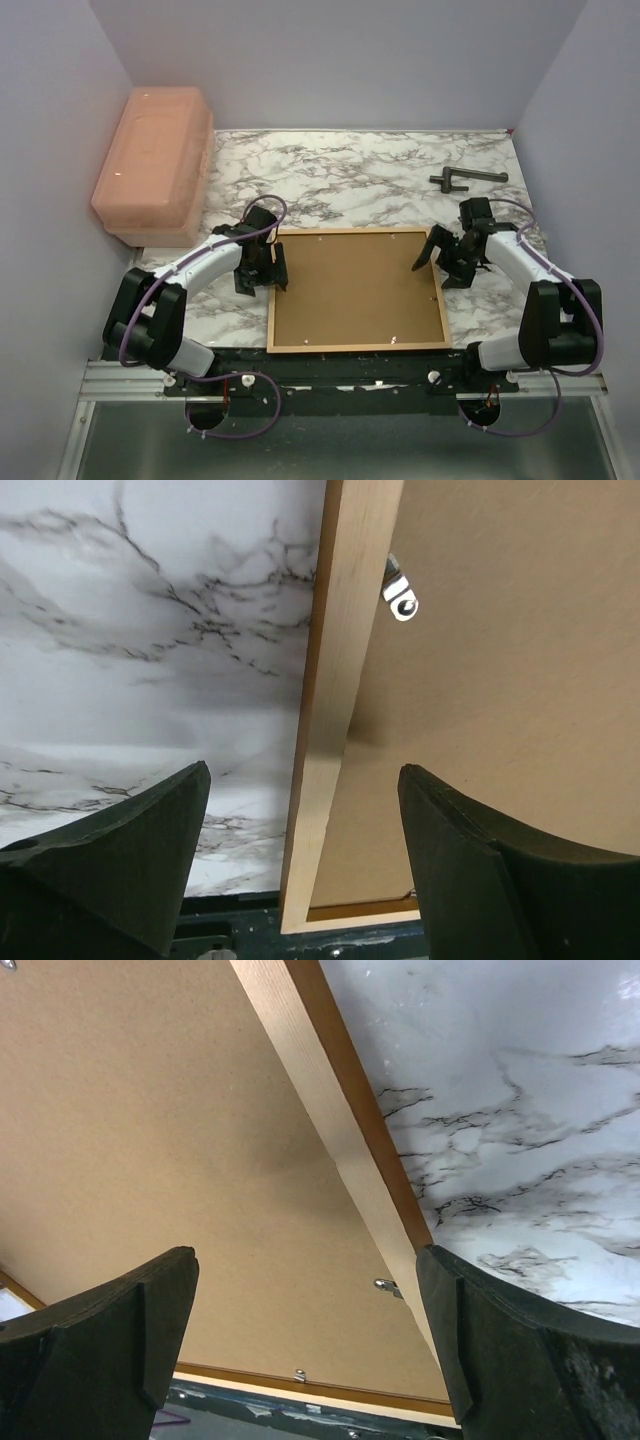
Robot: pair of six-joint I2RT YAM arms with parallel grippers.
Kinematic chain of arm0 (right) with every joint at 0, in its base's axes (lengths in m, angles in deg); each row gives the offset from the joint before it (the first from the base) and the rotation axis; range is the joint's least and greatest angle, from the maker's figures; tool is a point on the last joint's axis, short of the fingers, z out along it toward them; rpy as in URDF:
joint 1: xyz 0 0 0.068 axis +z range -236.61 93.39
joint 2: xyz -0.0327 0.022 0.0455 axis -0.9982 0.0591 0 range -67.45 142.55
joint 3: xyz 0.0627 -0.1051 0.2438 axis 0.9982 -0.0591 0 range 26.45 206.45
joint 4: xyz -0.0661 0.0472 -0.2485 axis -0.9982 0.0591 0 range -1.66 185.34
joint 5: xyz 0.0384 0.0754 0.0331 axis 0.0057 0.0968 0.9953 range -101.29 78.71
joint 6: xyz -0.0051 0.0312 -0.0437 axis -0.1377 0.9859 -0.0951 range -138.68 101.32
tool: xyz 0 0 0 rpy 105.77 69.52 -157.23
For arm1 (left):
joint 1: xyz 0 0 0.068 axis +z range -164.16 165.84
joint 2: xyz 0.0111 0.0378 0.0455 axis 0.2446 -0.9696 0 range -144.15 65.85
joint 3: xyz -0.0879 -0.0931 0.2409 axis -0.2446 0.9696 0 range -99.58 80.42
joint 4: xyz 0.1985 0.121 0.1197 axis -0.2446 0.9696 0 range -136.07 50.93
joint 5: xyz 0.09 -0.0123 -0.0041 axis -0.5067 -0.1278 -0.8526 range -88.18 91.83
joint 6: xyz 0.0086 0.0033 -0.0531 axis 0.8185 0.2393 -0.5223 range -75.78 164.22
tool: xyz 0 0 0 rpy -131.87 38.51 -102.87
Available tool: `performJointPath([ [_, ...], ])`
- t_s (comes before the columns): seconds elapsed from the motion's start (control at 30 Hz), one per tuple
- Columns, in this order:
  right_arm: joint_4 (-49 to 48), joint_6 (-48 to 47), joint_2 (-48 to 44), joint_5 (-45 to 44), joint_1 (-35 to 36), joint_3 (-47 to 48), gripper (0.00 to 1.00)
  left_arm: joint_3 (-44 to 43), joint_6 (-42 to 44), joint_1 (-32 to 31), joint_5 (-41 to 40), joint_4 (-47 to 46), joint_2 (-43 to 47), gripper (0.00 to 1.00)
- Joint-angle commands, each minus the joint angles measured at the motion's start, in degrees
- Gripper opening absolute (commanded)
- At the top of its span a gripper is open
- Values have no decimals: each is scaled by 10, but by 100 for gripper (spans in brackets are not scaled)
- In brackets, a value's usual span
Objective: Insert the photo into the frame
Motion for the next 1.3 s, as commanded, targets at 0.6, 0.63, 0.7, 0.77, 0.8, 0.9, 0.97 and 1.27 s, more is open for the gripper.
performJointPath([
  [0.6,-109,43,155,119,60,55,100,-221,55,84,103,8,-173,77],
  [0.63,-111,45,165,118,65,64,100,-231,62,88,95,17,-179,77],
  [0.7,-115,43,183,114,71,79,100,-247,77,97,73,35,-187,79],
  [0.77,-108,36,187,97,72,86,100,-260,95,99,34,57,-183,80],
  [0.8,-102,29,185,86,72,87,100,-260,103,99,17,62,-173,81],
  [0.9,-84,14,159,53,72,77,100,-250,118,99,-42,73,-130,85],
  [0.97,-68,3,139,39,71,63,100,-241,127,99,-61,74,-96,87],
  [1.27,-10,-4,16,55,75,-21,100,-144,141,83,67,9,98,93],
])
